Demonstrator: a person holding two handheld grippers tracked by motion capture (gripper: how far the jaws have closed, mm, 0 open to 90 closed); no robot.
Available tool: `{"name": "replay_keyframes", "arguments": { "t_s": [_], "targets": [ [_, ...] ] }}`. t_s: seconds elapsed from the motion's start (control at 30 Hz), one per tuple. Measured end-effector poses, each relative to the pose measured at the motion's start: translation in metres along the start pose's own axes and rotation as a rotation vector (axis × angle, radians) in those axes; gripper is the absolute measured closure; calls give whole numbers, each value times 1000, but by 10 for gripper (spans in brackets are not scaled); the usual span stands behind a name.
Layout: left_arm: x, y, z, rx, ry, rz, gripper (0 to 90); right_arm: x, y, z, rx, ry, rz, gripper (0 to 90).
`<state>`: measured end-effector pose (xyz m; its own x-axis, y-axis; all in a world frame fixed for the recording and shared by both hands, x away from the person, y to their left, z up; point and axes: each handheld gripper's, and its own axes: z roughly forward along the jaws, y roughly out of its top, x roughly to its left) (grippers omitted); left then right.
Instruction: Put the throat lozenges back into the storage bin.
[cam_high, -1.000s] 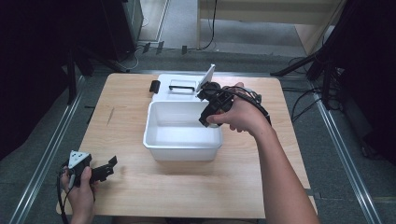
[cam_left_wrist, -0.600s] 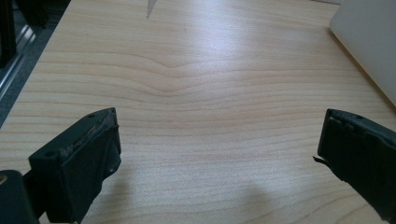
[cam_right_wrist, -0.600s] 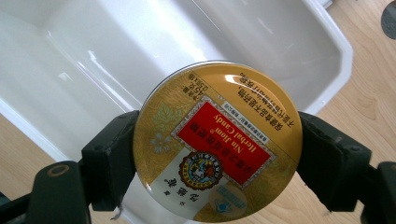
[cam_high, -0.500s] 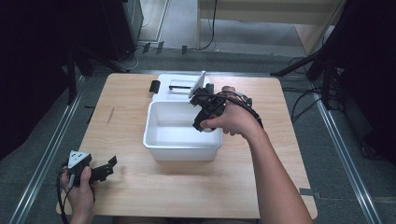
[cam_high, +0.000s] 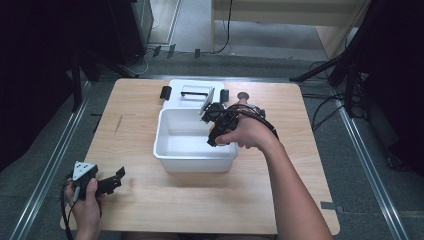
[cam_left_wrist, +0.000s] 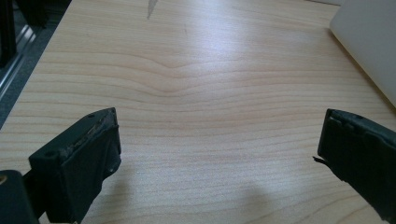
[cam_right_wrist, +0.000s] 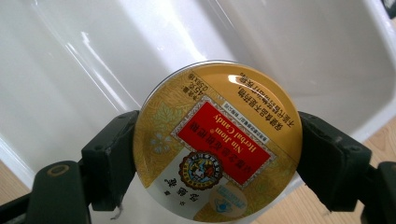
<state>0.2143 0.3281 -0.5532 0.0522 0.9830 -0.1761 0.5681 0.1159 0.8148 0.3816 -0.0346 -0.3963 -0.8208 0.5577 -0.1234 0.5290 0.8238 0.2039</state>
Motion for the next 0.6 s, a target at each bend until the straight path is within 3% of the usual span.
{"name": "replay_keyframes", "arguments": {
  "t_s": [0.3, 0.6],
  "targets": [
    [0, 0, 0, 0, -1, -3, 0, -6, -6, 13, -22, 24, -55, 205],
    [0, 0, 0, 2, -2, 1, 0, -6, -9, 27, -29, 17, -122, 204]
  ]
}}
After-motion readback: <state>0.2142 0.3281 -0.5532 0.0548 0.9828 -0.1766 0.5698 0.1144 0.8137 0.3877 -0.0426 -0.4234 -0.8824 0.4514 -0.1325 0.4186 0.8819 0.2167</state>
